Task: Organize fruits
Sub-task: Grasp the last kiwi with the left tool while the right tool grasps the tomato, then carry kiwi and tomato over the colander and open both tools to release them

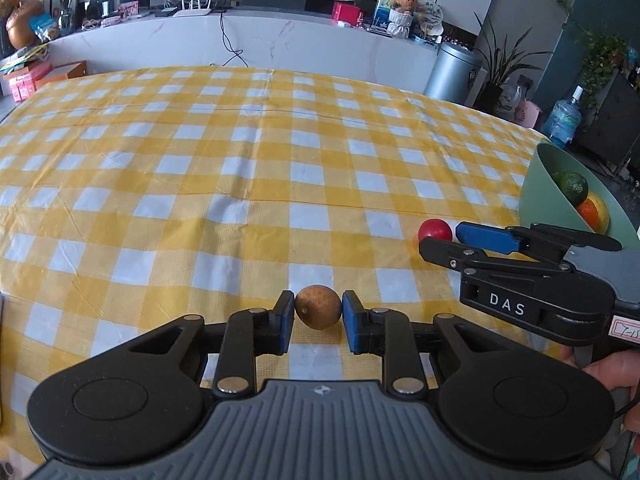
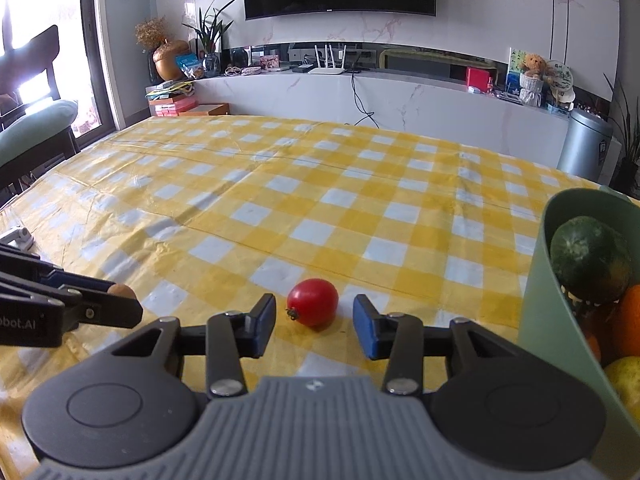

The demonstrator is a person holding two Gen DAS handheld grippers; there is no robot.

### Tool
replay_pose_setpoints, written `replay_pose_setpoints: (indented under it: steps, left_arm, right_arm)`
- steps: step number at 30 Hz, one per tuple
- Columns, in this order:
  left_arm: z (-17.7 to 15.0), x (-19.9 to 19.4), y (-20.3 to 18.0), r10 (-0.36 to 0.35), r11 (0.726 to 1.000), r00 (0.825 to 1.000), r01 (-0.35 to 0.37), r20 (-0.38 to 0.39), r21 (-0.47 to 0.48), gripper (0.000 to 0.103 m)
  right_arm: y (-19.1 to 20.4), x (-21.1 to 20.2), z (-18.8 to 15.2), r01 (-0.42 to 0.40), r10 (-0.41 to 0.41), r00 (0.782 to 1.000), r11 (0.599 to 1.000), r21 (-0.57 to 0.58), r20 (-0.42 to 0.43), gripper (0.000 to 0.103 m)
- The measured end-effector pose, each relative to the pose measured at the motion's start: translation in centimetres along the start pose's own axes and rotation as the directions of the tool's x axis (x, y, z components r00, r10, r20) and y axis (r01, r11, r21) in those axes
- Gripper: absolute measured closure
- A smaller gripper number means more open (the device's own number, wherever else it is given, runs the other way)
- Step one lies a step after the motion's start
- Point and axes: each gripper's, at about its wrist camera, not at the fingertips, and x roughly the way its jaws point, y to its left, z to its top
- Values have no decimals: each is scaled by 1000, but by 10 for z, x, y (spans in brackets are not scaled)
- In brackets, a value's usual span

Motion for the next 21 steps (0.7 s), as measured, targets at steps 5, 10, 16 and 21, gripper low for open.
replay_pose_setpoints:
  steps: [5,10,16,21]
  left_arm:
    - [-1,1,1,-3,1000,1000,3,-5,8,75]
    - [-1,0,0,0,1000,1000,0,-7,9,75]
    - [3,-10,-8,10,1000,1000,-11,7,17,75]
    - [7,-23,-23,19,999,999,-20,29,41,75]
  right_arm:
    - [-2,7,0,-3,3,1000,1000,18,-13,72]
    - [-1,5,-1,-6,6,1000,1000,16,-14,77]
    - [1,-5,2,-13,13,1000,1000,12,7,77]
    - [3,-23,6,-16,16,999,1000,-5,43,77]
